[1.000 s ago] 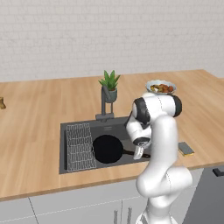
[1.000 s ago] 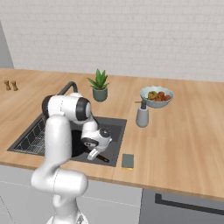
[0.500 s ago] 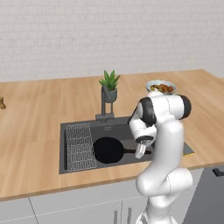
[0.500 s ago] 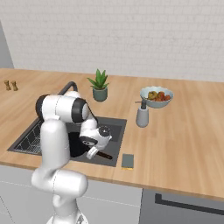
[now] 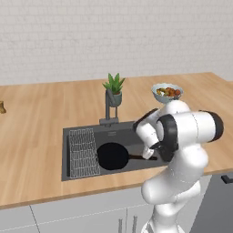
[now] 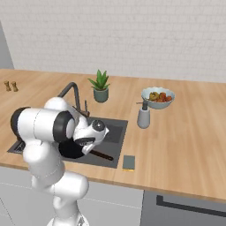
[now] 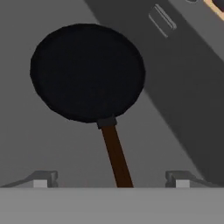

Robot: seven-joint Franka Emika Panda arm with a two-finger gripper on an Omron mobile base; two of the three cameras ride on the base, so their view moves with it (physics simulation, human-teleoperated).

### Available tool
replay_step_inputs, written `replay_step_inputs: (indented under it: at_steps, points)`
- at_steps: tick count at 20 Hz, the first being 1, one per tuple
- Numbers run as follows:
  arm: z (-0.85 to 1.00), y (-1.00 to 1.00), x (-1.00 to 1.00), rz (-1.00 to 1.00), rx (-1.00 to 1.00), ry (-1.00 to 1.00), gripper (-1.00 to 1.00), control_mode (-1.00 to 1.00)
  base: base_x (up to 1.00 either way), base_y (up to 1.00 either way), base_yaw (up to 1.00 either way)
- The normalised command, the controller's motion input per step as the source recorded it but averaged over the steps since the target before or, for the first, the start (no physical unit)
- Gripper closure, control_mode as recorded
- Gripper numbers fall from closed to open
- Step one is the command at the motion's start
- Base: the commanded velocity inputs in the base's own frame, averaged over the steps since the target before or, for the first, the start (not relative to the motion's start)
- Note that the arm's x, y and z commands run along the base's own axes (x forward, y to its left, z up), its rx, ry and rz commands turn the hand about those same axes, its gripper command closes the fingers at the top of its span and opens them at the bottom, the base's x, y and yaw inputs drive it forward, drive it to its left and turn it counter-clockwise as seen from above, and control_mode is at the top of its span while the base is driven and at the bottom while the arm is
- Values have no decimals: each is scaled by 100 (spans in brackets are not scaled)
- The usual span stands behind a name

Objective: Pick the pan and sponge and place them into the sink. Then turn on the water.

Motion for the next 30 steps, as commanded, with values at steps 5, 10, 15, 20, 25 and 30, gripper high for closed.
replay_step_inputs:
  at_steps: [5,10,15,20,25,30]
  points:
    - [100,-25,-11,-5,0,4,-100,-100,0,0,0]
    - [100,-38,-12,-14,0,3,-100,-100,0,0,0]
    - [96,-35,-27,-26,1,5,-100,-100,0,0,0]
    - [60,-38,-49,-40,4,4,-100,-100,0,0,0]
    - [12,-53,-67,-43,5,0,-100,-100,0,0,0]
    - [3,-53,-62,-33,4,-1,-100,-100,0,0,0]
